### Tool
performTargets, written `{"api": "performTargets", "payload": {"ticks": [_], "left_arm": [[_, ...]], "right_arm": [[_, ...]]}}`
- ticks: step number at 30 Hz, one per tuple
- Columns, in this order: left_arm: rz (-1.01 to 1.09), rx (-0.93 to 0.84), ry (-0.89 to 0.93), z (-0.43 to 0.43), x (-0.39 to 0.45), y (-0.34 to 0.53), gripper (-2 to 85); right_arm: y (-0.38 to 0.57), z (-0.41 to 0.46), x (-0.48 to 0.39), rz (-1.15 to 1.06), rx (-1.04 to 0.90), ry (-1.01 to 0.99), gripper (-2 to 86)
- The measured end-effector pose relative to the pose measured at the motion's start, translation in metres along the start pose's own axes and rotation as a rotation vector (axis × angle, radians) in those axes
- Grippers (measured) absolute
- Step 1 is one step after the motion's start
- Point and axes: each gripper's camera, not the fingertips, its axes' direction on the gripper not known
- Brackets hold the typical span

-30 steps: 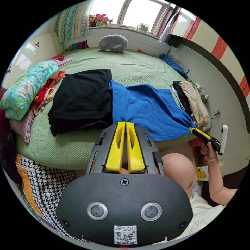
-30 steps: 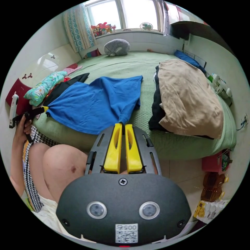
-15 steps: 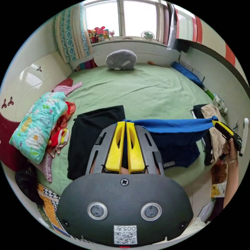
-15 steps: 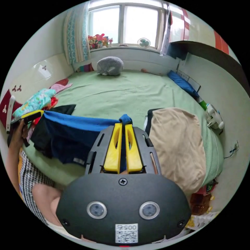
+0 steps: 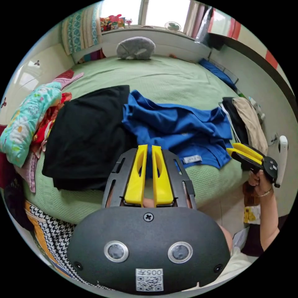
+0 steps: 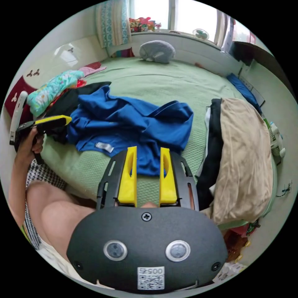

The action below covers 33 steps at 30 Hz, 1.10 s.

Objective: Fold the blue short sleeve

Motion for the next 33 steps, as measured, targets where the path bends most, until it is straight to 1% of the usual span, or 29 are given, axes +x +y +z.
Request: {"api": "performTargets", "payload": {"ticks": [3,5,8,12,17,21,24,28,33], "left_arm": [[0.079,-0.038,-0.058,0.013,0.032,0.010,5.5],[0.081,-0.088,-0.016,0.026,0.044,0.010,5.6],[0.063,-0.137,0.004,0.046,0.049,0.011,6.2],[0.094,-0.146,-0.016,0.062,0.054,0.009,6.7],[0.158,-0.108,-0.044,0.064,0.062,0.018,5.8],[0.178,-0.131,-0.025,0.060,0.062,0.021,2.7],[0.163,-0.188,0.008,0.049,0.053,0.025,0.9],[0.155,-0.155,0.053,0.008,0.041,0.045,0.2],[0.116,-0.090,0.096,-0.040,0.022,0.073,0.1]], "right_arm": [[0.016,0.012,-0.022,-0.094,-0.044,0.014,12.7],[0.016,0.029,-0.029,-0.126,-0.122,-0.011,13.7],[0.013,0.043,-0.024,-0.091,-0.137,0.010,13.6],[0.015,0.045,-0.012,-0.003,-0.116,-0.015,12.2],[0.024,0.038,0.005,0.068,-0.083,0.001,3.1],[0.026,0.028,0.019,0.105,-0.093,-0.038,0.3],[0.029,0.007,0.023,0.074,-0.081,-0.062,-0.2],[0.044,-0.031,0.022,-0.009,-0.046,-0.085,-0.4],[0.066,-0.069,0.023,-0.073,-0.019,-0.196,-0.2]]}}
